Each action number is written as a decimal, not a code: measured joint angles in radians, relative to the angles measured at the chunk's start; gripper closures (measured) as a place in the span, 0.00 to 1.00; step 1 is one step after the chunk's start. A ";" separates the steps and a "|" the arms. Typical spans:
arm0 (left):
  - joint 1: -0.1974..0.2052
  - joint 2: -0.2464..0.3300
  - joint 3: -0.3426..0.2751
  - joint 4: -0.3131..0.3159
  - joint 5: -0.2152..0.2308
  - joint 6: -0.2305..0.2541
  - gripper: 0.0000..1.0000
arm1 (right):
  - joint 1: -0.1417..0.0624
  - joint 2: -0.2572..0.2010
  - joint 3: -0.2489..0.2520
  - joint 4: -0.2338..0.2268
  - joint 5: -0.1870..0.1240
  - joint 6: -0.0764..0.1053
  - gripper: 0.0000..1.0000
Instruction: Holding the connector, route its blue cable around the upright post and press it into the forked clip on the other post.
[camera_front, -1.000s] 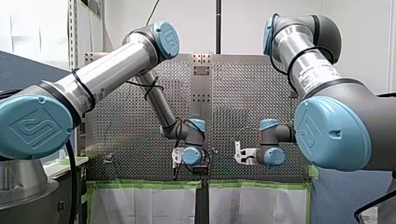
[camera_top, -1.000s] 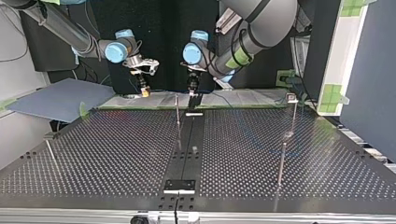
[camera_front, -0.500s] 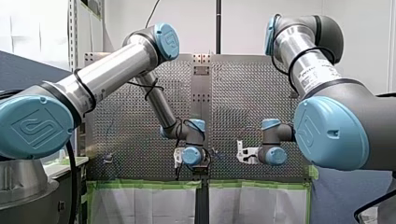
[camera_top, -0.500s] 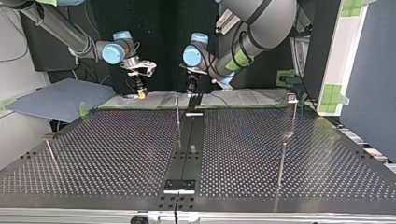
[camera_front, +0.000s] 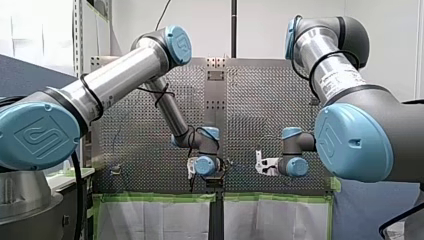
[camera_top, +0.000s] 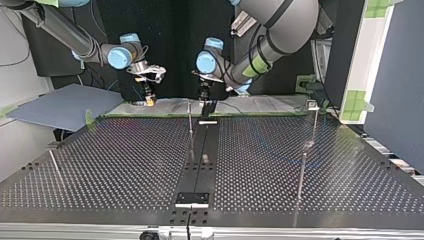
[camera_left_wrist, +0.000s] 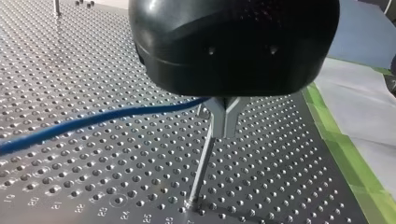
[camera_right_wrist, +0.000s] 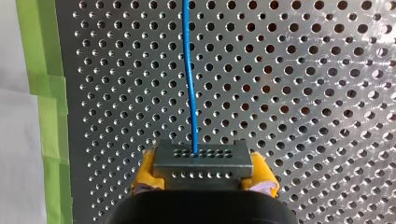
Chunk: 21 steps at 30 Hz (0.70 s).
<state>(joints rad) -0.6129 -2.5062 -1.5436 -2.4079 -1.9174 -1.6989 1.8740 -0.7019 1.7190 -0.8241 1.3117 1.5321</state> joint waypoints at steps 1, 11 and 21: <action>0.000 -0.002 0.002 -0.001 0.002 -0.001 1.00 | 0.000 0.000 0.000 0.000 0.000 -0.001 1.00; 0.006 -0.052 0.045 -0.029 0.003 -0.019 1.00 | 0.003 0.000 0.000 -0.004 -0.001 -0.004 1.00; 0.020 -0.054 0.076 -0.035 0.013 -0.031 1.00 | 0.000 0.000 -0.002 -0.010 0.000 -0.004 1.00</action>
<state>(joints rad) -0.5929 -2.5602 -1.4680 -2.4433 -1.9041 -1.7299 1.8742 -0.7020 1.7172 -0.8342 1.3117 1.5281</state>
